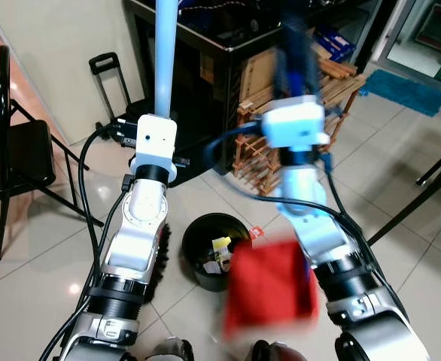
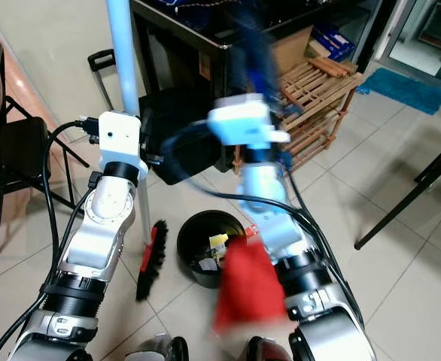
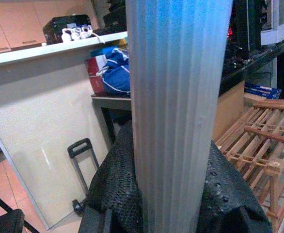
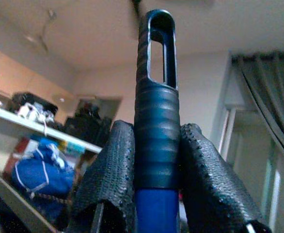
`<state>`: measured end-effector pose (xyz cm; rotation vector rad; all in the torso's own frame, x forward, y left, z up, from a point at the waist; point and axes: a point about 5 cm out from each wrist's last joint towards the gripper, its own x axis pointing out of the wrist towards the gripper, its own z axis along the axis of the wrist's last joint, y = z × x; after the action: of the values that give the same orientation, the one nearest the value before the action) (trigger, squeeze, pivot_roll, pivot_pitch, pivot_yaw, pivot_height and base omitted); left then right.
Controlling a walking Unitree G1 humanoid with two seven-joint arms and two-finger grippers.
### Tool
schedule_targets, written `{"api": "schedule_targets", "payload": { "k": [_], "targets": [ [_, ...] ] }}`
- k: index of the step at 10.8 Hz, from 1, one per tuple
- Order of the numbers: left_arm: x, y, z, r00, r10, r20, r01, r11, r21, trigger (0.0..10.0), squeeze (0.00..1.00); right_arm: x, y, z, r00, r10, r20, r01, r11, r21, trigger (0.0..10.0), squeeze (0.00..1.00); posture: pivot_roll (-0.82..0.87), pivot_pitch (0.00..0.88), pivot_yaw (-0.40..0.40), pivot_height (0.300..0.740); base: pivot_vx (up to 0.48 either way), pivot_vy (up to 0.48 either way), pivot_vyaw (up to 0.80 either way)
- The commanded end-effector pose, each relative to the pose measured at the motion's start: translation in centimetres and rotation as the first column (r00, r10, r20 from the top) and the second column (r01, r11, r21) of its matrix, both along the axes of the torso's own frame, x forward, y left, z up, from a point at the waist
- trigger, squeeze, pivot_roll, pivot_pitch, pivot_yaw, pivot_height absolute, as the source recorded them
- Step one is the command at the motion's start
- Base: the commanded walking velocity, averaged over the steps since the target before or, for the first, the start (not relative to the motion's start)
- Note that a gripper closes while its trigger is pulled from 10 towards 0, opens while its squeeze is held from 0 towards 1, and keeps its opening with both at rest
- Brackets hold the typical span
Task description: Sweep floor
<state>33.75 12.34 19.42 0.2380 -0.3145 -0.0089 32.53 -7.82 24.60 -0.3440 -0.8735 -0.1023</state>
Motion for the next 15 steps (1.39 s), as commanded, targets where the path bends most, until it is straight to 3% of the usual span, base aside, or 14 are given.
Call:
{"api": "schedule_targets", "payload": {
  "k": [1, 4, 7, 8, 10, 12, 14, 15],
  "targets": [
    [0.0, -0.3, 1.1, 0.999, -0.011, 0.05, 0.01, 1.0, 0.025, 10.0, 0.0, 0.1, -0.4, 0.3, 1.0, -0.004, -0.004, 0.004, 1.0, 0.003, 10.0, 0.0, 0.11, 0.127, 0.024, 0.74, 0.0, 0.0, 0.0],
    [0.0, -0.4, 1.0, 0.999, -0.02, 0.048, 0.019, 0.999, 0.026, 10.0, 0.0, 1.0, -1.3, -0.8, 0.993, -0.005, -0.116, 0.013, 0.998, 0.063, 10.0, 0.0, 0.1, 0.127, 0.026, 0.74, 0.0, 0.0, 0.0],
    [0.0, -0.4, 0.8, 0.999, -0.021, 0.041, 0.02, 0.999, 0.027, 10.0, 0.0, 2.3, -3.1, -2.5, 0.963, 0.02, -0.27, 0.044, 0.973, 0.227, 10.0, 0.0, 0.11, 0.123, 0.026, 0.74, 0.0, 0.0, 0.0],
    [0.0, -0.4, 0.7, 0.999, -0.022, 0.04, 0.021, 0.999, 0.028, 10.0, 0.0, 2.8, -4.4, -1.9, 0.971, -0.004, -0.24, 0.062, 0.97, 0.235, 10.0, 0.0, 0.1, 0.119, 0.027, 0.74, 0.0, 0.0, 0.0],
    [0.1, -0.4, 0.8, 0.999, -0.026, 0.04, 0.024, 0.999, 0.029, 10.0, 0.0, 3.6, -5.5, -0.4, 0.983, -0.028, -0.18, 0.064, 0.978, 0.197, 10.0, 0.0, 0.1, 0.109, 0.032, 0.74, 0.0, 0.0, 0.0],
    [0.2, -0.6, 0.8, 0.999, -0.037, 0.039, 0.036, 0.999, 0.031, 10.0, 0.0, 5.0, -5.9, 1.3, 0.984, -0.014, -0.18, 0.052, 0.977, 0.207, 10.0, 0.0, 0.11, 0.097, 0.034, 0.74, 0.0, 0.0, 0.0],
    [0.3, -0.6, 0.9, 0.998, -0.044, 0.04, 0.042, 0.998, 0.035, 10.0, 0.0, 6.7, -5.4, 1.4, 0.959, 0.065, -0.275, 0.007, 0.968, 0.253, 10.0, 0.0, 0.11, 0.077, 0.038, 0.74, 0.0, 0.0, 0.0],
    [0.3, -0.6, 0.8, 0.998, -0.047, 0.039, 0.045, 0.998, 0.035, 10.0, 0.0, 7.5, -5.3, 0.7, 0.923, 0.133, -0.361, -0.012, 0.948, 0.319, 10.0, 0.0, 0.11, 0.063, 0.04, 0.74, 0.0, 0.0, 0.0]
  ]
}}
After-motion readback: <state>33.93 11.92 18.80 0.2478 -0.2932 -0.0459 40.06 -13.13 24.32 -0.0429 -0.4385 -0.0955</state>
